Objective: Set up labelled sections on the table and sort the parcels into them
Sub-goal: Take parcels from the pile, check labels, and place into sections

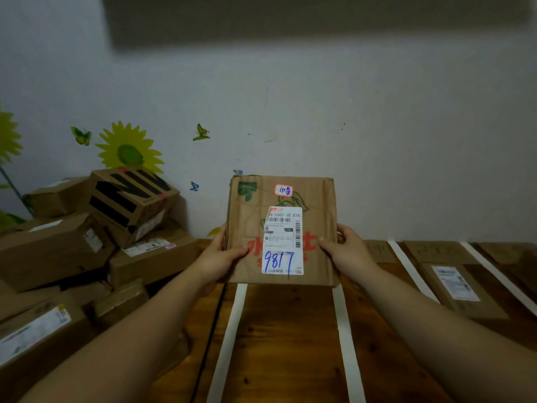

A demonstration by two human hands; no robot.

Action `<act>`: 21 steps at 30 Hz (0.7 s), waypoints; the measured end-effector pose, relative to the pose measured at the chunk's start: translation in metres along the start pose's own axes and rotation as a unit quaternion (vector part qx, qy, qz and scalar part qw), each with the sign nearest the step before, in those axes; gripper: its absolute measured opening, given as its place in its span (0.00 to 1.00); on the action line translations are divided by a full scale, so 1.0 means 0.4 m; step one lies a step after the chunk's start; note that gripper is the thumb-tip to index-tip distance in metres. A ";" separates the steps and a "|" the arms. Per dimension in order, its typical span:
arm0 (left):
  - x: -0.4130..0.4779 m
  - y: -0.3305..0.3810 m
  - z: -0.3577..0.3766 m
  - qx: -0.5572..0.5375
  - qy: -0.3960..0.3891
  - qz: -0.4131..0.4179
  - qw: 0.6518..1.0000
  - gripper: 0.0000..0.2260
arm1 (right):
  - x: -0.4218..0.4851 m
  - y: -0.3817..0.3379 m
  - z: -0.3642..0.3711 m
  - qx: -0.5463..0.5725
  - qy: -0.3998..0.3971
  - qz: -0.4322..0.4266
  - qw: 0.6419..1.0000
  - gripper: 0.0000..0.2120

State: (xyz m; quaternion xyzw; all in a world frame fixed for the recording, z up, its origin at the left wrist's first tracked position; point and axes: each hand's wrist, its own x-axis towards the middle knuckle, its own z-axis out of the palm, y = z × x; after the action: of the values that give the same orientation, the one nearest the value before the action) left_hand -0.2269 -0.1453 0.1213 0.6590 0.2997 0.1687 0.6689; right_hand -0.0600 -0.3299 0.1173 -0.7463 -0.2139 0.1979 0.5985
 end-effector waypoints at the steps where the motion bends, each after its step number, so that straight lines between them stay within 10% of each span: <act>1: 0.002 -0.001 0.002 -0.008 0.001 -0.003 1.000 0.35 | -0.007 0.000 -0.005 -0.017 -0.010 -0.003 1.000 0.26; 21: -0.079 -0.235 -0.087 0.069 -0.025 -0.122 0.990 0.34 | -0.148 0.204 0.149 -0.085 -0.044 0.165 0.982 0.34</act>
State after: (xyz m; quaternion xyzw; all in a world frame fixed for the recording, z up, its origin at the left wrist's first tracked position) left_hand -0.2885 -0.1447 0.0364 0.6660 0.3718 0.0484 0.6449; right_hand -0.1354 -0.3305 0.0277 -0.8100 -0.1303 0.3076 0.4819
